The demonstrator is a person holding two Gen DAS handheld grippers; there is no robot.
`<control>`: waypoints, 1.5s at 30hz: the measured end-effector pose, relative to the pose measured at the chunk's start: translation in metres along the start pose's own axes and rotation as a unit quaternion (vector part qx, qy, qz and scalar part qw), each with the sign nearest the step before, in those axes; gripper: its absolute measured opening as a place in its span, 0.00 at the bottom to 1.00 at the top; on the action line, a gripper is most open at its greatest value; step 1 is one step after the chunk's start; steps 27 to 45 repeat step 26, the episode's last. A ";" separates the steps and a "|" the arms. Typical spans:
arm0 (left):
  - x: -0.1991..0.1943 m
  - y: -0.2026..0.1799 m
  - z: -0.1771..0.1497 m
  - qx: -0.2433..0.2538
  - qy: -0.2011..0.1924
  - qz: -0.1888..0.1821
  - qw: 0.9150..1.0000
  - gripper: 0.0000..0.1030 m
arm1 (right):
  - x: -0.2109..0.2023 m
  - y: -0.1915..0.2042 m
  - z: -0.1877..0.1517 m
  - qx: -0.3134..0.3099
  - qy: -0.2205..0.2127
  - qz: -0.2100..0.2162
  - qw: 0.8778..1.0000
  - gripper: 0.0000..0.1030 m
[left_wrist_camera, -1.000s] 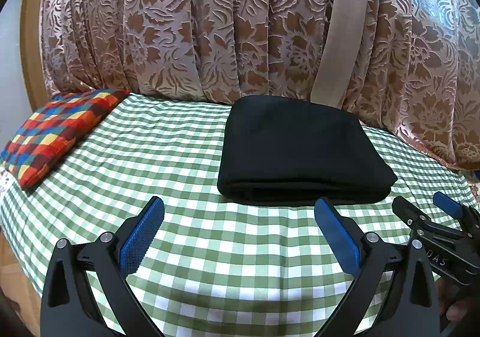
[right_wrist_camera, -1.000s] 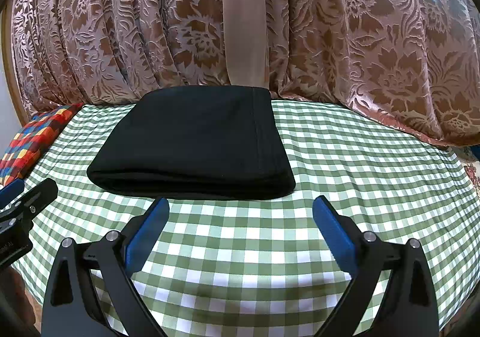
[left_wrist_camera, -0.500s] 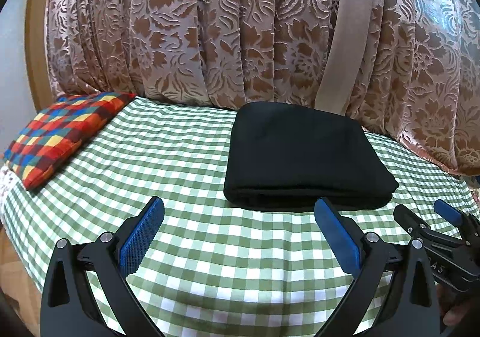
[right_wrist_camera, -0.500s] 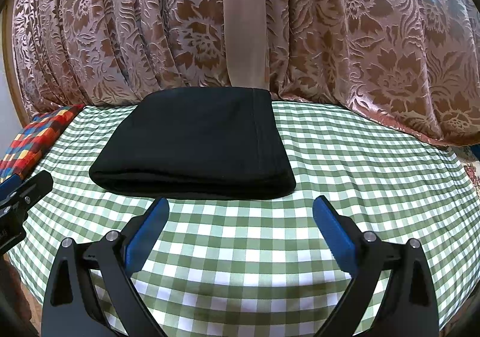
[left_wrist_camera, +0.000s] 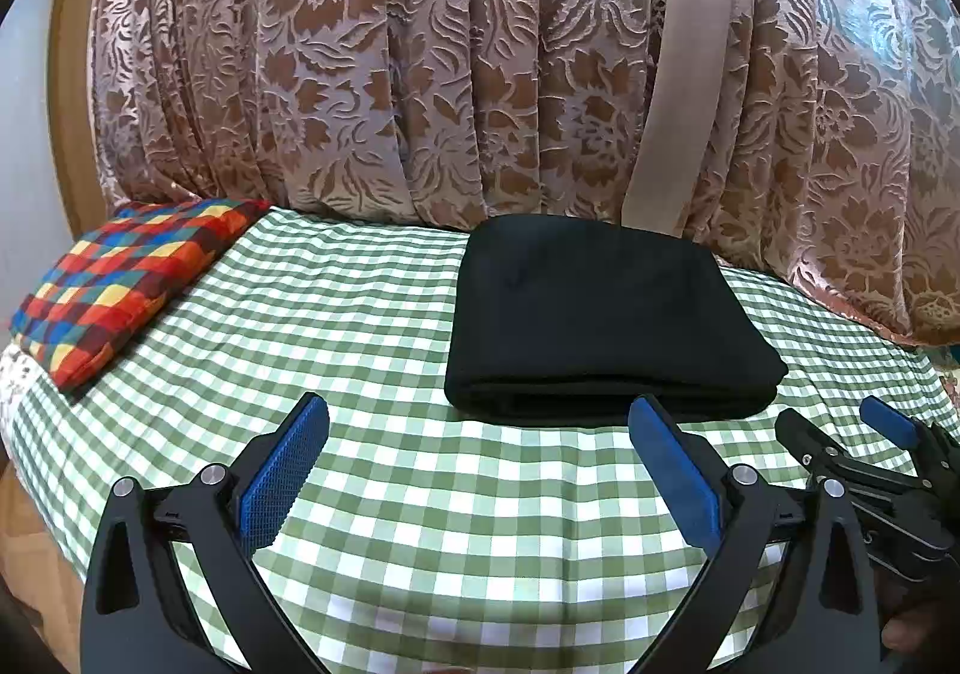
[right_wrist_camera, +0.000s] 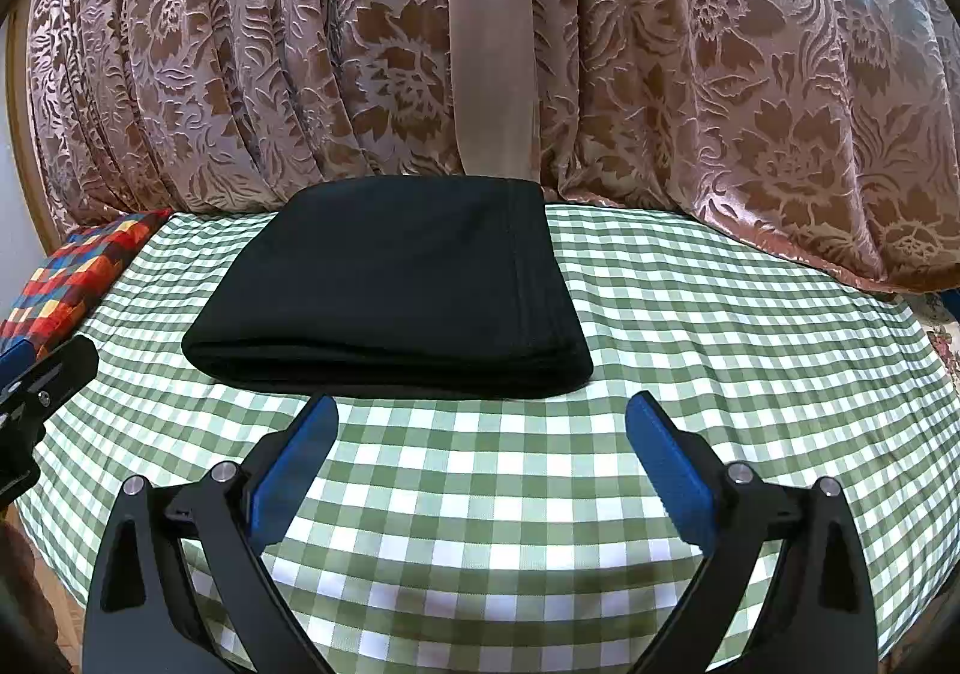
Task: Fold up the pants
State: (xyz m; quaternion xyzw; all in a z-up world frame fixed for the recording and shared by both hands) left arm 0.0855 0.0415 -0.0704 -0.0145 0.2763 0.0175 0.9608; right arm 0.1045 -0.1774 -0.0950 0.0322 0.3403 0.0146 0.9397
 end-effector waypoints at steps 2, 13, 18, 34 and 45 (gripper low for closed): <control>0.000 -0.001 0.000 0.000 0.000 -0.002 1.000 0.96 | 0.001 -0.001 0.000 0.000 0.001 0.001 1.000 0.94; 0.002 -0.006 -0.001 0.006 0.004 -0.007 1.000 0.96 | 0.005 -0.005 -0.003 -0.001 0.004 0.000 1.000 0.94; 0.007 -0.007 -0.006 0.015 0.008 0.001 1.000 0.96 | 0.011 -0.008 -0.006 0.001 0.012 0.002 1.000 0.94; 0.032 -0.005 -0.029 0.006 0.059 -0.008 0.998 0.96 | 0.020 -0.030 -0.011 0.024 0.033 -0.007 0.999 0.94; 0.032 -0.005 -0.029 0.006 0.059 -0.008 0.998 0.96 | 0.020 -0.030 -0.011 0.024 0.033 -0.007 0.999 0.94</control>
Point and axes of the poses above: each gripper's, at about its wrist camera, not at the fingertips, and x roughly the way its jaws point, y to its left, z to its top, the point moved 10 cm from there along x, roughly the way its jaws point, and after that the axes turned 2 degrees about x, right-handed, at the moved point
